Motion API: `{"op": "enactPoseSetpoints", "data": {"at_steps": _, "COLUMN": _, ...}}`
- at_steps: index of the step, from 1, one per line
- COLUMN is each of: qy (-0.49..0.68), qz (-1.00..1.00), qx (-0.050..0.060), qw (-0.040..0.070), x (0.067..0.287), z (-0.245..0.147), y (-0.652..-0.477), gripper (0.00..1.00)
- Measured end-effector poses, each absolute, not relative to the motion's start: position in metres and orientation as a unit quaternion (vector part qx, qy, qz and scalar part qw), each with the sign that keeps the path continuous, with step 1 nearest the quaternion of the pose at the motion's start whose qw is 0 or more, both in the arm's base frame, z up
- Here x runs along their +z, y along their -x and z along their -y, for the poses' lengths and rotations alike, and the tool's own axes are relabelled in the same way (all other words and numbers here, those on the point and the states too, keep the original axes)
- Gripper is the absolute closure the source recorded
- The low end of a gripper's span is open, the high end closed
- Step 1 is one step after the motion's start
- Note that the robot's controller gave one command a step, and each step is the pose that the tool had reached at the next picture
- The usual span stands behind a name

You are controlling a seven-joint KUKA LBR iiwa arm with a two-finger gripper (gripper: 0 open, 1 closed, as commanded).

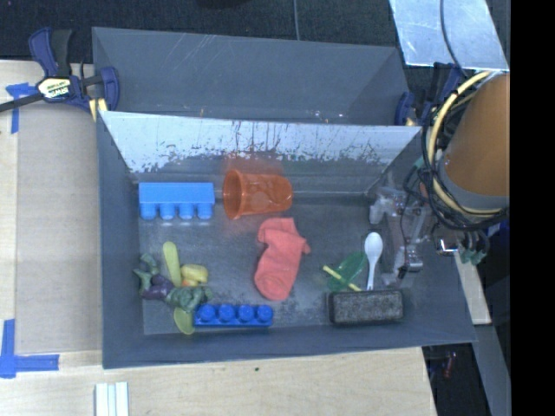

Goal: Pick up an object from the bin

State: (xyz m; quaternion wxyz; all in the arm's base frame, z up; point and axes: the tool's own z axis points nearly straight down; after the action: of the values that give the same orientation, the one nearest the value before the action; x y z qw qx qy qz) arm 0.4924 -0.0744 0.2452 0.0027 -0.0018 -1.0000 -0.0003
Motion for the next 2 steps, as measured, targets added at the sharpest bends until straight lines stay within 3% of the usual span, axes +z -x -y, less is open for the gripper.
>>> {"op": "enactPoseSetpoints", "data": {"at_steps": 1, "qy": 0.000, "qz": 1.000, "qx": 0.000, "qw": -0.002, "x": 0.250, "z": 0.074, "y": -0.494, "gripper": 0.00}}
{"op": "enactPoseSetpoints", "data": {"at_steps": 2, "qy": -0.049, "qz": 0.999, "qx": 0.001, "qw": -0.003, "x": 0.175, "z": 0.096, "y": -0.527, "gripper": 0.00}}
